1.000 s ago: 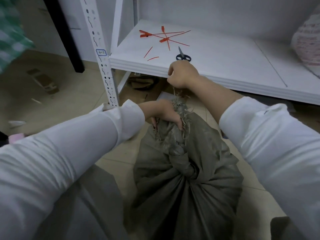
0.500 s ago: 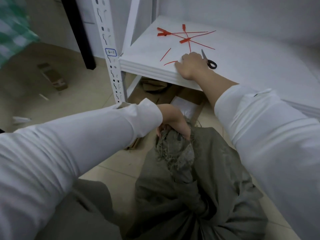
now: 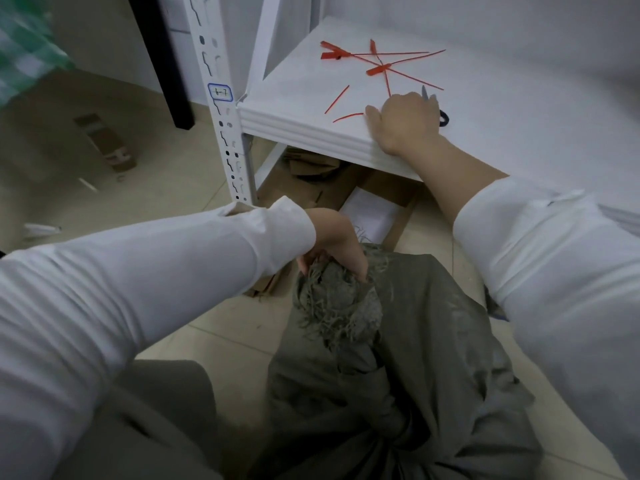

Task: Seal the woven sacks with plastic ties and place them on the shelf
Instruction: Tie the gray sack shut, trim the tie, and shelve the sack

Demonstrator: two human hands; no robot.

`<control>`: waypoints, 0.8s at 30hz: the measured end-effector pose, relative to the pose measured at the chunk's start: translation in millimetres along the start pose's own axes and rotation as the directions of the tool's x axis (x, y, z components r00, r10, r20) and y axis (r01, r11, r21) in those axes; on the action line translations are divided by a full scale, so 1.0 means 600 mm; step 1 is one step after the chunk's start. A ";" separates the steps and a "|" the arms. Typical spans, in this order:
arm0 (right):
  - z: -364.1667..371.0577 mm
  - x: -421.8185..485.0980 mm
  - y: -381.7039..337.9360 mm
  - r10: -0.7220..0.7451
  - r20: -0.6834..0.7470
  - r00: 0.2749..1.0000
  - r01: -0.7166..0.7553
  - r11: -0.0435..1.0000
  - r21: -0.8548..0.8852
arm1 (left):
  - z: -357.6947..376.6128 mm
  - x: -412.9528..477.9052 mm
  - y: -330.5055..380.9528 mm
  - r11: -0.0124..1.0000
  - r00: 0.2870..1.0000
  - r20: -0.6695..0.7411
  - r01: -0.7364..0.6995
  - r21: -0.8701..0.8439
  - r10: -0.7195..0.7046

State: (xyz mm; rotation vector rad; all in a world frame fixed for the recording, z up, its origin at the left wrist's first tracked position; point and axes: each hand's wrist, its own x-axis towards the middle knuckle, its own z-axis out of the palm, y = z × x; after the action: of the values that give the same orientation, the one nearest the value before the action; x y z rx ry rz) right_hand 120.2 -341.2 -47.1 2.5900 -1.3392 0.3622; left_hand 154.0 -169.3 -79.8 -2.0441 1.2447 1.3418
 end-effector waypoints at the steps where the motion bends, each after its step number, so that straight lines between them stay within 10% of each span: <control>1: -0.001 -0.011 0.005 -0.019 -0.054 0.998 0.017 0.999 -0.030 | 0.001 -0.002 0.000 1.000 1.000 -0.005 0.000 0.002 0.000; 7: -0.016 -0.042 0.026 0.079 -0.129 0.988 -0.074 0.996 0.045 | 0.007 -0.016 0.005 0.999 0.999 -0.034 -0.023 0.027 0.023; 18: -0.070 0.002 0.008 0.213 0.317 0.924 -0.271 0.951 0.150 | 0.006 -0.023 0.008 0.996 0.999 -0.028 -0.043 0.079 0.045; 24: -0.097 0.008 0.022 0.388 0.372 0.843 -0.530 0.486 0.695 | 0.009 -0.027 0.000 0.997 0.998 -0.047 -0.033 0.063 0.036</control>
State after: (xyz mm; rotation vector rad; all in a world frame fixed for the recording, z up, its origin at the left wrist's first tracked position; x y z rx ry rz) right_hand 104.7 -335.4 10.6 2.8489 -2.4096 1.0624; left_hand 149.0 -157.9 -67.9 -2.0313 1.3313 1.2598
